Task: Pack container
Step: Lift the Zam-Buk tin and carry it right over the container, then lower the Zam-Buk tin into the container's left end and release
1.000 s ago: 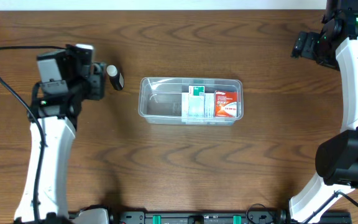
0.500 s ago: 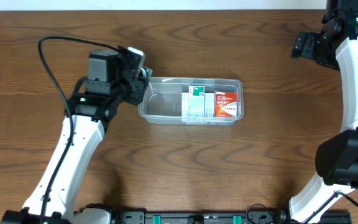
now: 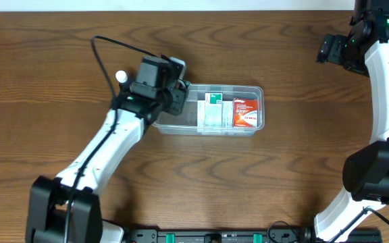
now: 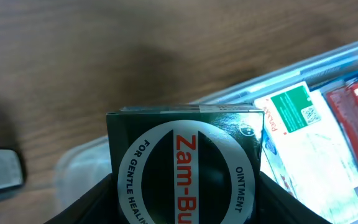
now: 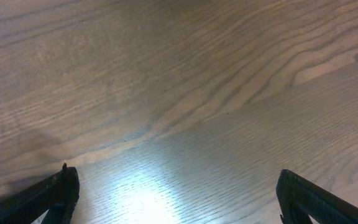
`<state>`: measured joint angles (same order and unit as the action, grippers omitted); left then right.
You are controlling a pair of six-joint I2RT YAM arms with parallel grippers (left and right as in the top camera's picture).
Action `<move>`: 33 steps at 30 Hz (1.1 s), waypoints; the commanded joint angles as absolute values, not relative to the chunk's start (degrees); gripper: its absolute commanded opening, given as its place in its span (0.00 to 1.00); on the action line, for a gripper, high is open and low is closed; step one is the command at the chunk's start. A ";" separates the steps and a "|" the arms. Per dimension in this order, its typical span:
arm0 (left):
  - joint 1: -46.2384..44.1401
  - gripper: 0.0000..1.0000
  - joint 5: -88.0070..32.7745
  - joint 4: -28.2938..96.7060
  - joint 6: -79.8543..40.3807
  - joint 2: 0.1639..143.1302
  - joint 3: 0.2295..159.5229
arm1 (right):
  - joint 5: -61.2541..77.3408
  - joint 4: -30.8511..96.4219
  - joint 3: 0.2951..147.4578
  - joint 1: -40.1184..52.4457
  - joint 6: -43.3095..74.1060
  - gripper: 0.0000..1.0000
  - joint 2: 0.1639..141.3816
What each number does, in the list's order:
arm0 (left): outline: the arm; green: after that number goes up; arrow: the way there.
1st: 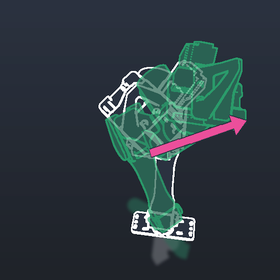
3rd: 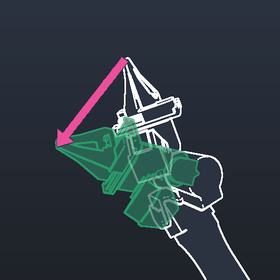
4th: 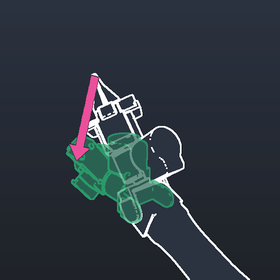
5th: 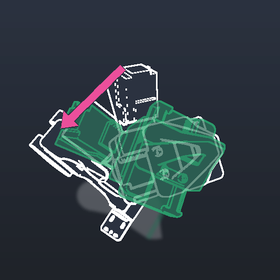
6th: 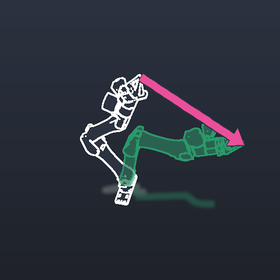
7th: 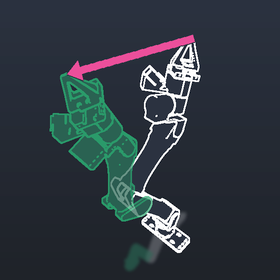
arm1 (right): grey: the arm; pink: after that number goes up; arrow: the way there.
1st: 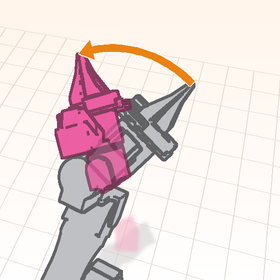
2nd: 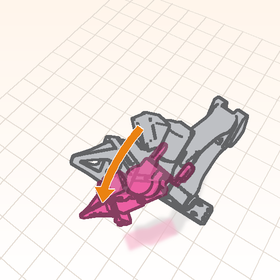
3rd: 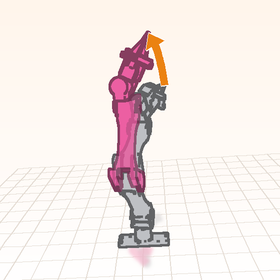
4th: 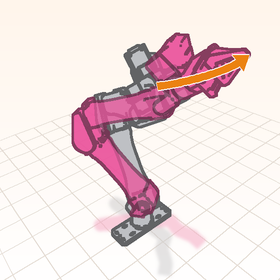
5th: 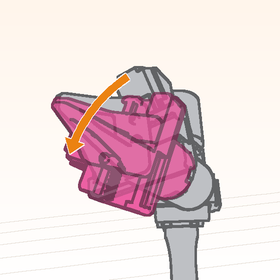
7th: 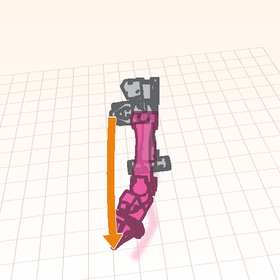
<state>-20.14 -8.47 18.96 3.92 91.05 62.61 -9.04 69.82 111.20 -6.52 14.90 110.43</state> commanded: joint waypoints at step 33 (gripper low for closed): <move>-23.46 0.75 -1.89 20.40 -7.81 96.25 63.66 | -9.85 69.89 111.04 -6.70 15.18 0.99 109.82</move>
<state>-23.31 -2.63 20.38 -7.33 96.05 62.61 -9.04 69.82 111.20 -6.52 14.90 110.43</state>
